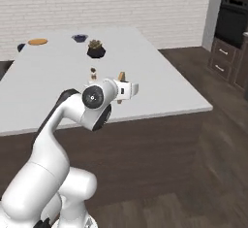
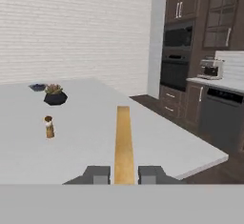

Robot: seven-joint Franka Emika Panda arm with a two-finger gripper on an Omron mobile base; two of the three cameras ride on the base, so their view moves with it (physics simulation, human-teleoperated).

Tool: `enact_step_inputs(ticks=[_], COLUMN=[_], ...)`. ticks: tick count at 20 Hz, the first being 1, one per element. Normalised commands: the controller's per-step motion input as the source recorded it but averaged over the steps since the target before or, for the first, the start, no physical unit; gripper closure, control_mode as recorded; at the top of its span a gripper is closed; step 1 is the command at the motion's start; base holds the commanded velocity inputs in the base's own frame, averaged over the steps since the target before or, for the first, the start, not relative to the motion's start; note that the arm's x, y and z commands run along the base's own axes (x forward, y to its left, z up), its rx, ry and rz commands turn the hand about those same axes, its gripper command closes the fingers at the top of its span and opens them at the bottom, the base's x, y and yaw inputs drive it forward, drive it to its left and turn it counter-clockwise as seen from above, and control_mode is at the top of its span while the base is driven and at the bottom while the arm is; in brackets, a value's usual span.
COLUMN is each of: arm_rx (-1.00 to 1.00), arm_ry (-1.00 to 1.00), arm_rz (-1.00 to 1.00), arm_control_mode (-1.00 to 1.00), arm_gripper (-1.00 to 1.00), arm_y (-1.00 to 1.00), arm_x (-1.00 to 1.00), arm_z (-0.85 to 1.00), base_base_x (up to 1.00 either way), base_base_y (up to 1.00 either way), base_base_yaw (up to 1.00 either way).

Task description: Start the toaster. Once the lever pops up, take the bread to the plate on the dining counter.

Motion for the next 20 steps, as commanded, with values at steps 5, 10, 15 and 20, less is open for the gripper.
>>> enact_step_inputs(ticks=[5,10,15,20], arm_rx=[0.0,0.0,0.0,0.0], arm_ry=[0.0,0.0,0.0,0.0], arm_rz=[0.0,0.0,0.0,0.0], arm_control_mode=[1.0,1.0,1.0,1.0], arm_gripper=[1.0,1.0,1.0,1.0], arm_y=[0.0,0.0,0.0,0.0], arm_x=[0.0,0.0,0.0,0.0], arm_z=[0.0,0.0,0.0,0.0], base_base_x=[-0.56,-0.37,-0.17,0.0], base_base_y=[1.0,1.0,1.0,1.0], base_base_yaw=[0.35,0.28,0.28,0.2])
